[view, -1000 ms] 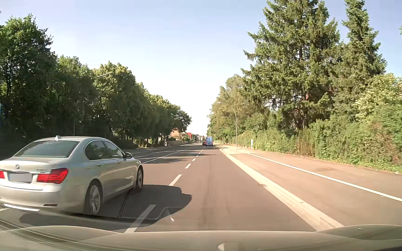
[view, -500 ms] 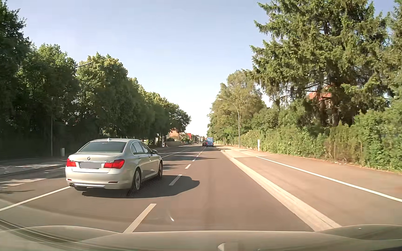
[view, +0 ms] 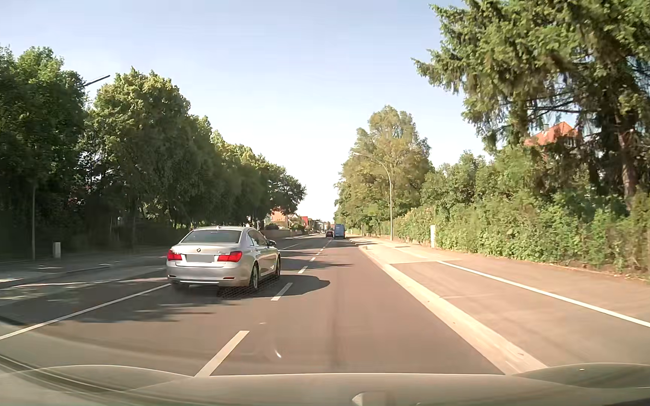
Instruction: Follow the waypoints while adhering to traffic rules and regulations
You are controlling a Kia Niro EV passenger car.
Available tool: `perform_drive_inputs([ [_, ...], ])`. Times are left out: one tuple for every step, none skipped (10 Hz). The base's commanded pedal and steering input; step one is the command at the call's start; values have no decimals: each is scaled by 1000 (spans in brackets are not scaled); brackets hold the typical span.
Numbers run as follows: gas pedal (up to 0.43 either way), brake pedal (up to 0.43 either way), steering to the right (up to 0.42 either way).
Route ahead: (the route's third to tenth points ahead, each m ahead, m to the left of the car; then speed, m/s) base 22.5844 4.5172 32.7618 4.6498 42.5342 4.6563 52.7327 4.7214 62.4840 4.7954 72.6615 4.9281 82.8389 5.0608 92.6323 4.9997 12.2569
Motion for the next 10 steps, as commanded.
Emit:
perform_drive_inputs([
  [138, 0, -4],
  [138, 0, -4],
  [130, 0, -5],
  [130, 0, -6],
  [118, 0, -6],
  [118, 0, -6],
  [118, 0, -5],
  [118, 0, -3],
  [118, 0, -3],
  [118, 0, -3],
])
